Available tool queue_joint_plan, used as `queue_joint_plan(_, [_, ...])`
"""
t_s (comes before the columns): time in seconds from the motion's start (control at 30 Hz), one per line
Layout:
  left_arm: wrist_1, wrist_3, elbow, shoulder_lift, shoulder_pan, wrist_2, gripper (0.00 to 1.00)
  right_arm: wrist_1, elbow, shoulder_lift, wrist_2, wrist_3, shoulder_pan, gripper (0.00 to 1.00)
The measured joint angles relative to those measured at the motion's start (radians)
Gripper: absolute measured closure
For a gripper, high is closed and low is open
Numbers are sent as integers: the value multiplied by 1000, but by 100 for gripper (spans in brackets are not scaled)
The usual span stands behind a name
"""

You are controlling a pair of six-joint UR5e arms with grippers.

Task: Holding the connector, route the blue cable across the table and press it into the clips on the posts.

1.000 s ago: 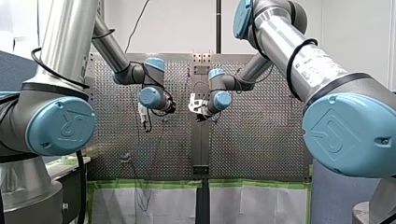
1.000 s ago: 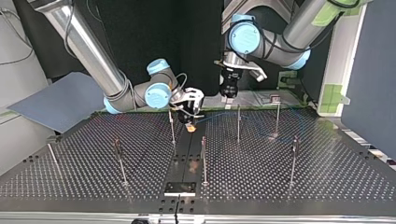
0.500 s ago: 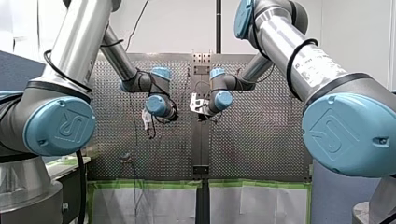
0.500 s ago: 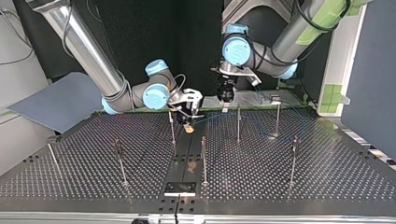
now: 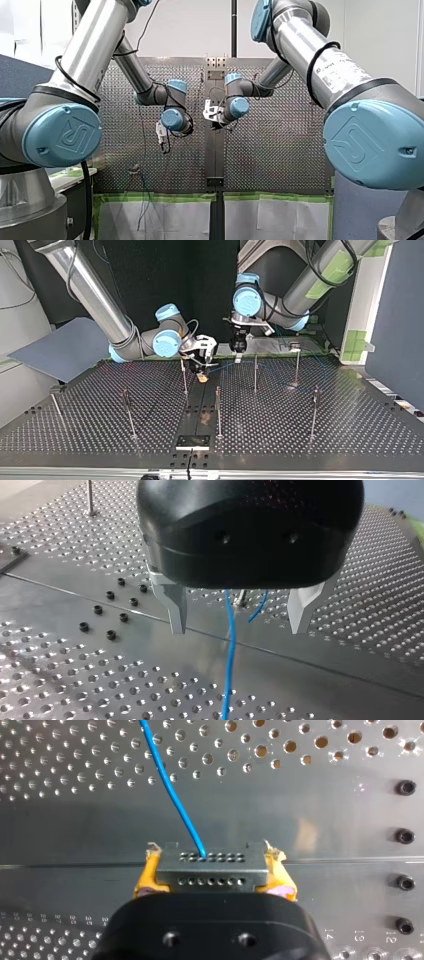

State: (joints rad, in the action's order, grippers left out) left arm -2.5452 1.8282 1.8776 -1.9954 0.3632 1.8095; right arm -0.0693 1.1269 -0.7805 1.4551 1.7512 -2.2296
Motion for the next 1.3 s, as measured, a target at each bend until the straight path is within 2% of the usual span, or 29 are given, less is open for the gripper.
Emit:
queue_joint_plan(0.23, [-2, 1, -12, -4, -4, 1, 0, 0, 0, 0, -1, -1, 0, 100])
queue_joint_plan(0.4, [-6, -2, -47, -39, -3, -2, 0, -1, 0, 0, -4, -1, 0, 100])
queue_joint_plan(0.67, [-21, -2, -121, -108, -9, 50, 0, 0, 0, 0, -11, -2, -2, 100])
queue_joint_plan(0.87, [-45, -3, -165, -118, -14, 58, 0, -1, 0, 0, -12, -3, -2, 100])
queue_joint_plan(1.1, [-52, -6, -178, -118, -7, 71, 0, -1, 0, 0, -13, -4, -1, 100])
queue_joint_plan(1.13, [-55, -8, -178, -118, -6, 78, 5, -1, 0, 0, -13, -4, -1, 100])
queue_joint_plan(1.17, [-57, -11, -178, -118, -5, 83, 24, -1, 0, 0, -13, -4, -1, 100])
queue_joint_plan(1.2, [-58, -14, -178, -118, -5, 87, 24, -1, 0, 0, -13, -4, 0, 100])
queue_joint_plan(1.27, [-62, -19, -178, -118, -4, 94, 50, 0, 0, 0, -13, -3, 0, 100])
queue_joint_plan(1.3, [-63, -21, -178, -118, -4, 96, 50, 0, 0, 0, -13, -3, 0, 100])
